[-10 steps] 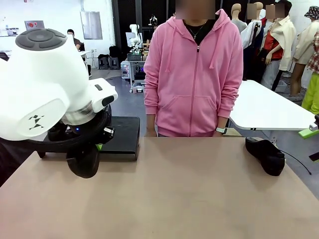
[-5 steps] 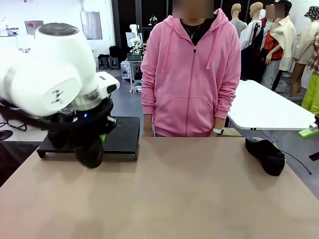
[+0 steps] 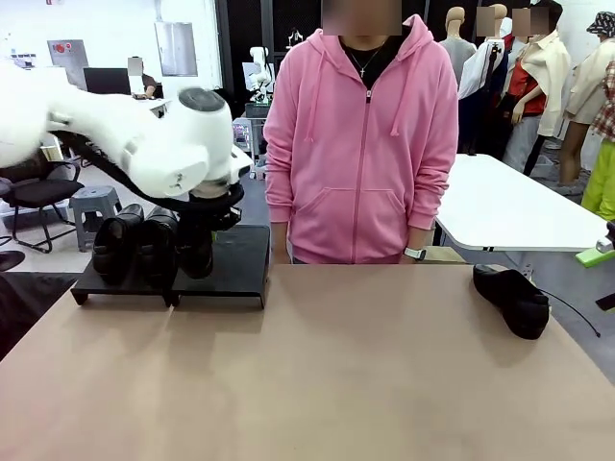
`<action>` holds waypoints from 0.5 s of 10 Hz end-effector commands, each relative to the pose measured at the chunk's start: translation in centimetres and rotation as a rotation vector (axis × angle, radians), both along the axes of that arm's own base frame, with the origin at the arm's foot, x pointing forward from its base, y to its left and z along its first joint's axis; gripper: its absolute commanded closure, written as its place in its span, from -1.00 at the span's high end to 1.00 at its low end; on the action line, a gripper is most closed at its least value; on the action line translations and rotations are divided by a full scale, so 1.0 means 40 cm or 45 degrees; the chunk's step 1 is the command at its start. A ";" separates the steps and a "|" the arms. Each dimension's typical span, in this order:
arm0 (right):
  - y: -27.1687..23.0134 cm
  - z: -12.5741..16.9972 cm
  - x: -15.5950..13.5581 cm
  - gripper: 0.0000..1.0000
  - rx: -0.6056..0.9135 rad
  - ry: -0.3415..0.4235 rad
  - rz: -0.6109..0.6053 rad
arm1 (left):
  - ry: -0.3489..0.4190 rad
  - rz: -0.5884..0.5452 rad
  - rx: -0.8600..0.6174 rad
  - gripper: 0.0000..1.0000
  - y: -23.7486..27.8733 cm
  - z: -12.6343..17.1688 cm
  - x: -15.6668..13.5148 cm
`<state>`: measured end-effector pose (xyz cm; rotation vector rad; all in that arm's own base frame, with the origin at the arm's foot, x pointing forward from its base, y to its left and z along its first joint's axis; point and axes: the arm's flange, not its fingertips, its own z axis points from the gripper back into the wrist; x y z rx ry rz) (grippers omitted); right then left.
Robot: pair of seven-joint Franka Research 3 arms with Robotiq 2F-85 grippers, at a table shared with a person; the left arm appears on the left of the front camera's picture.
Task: Organize the shoes by placing them on the stand.
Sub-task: Place the Shoe from the middle of the table onto the Shoes Stand.
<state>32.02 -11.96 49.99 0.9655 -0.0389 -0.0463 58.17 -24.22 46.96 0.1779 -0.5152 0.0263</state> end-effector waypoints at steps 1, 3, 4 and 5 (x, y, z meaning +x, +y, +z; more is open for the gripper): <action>-0.002 0.008 -0.003 1.00 -0.005 0.010 0.000 | -0.055 0.019 0.006 -1.00 -0.065 -0.025 0.107; -0.002 0.008 -0.003 1.00 -0.005 0.010 0.000 | -0.024 0.033 0.002 -1.00 -0.069 -0.074 0.157; -0.002 0.008 -0.003 1.00 -0.005 0.010 0.000 | 0.006 0.020 0.010 -1.00 -0.069 -0.087 0.164; -0.002 0.008 -0.003 1.00 -0.005 0.010 0.000 | 0.030 0.037 0.039 -1.00 -0.066 -0.098 0.165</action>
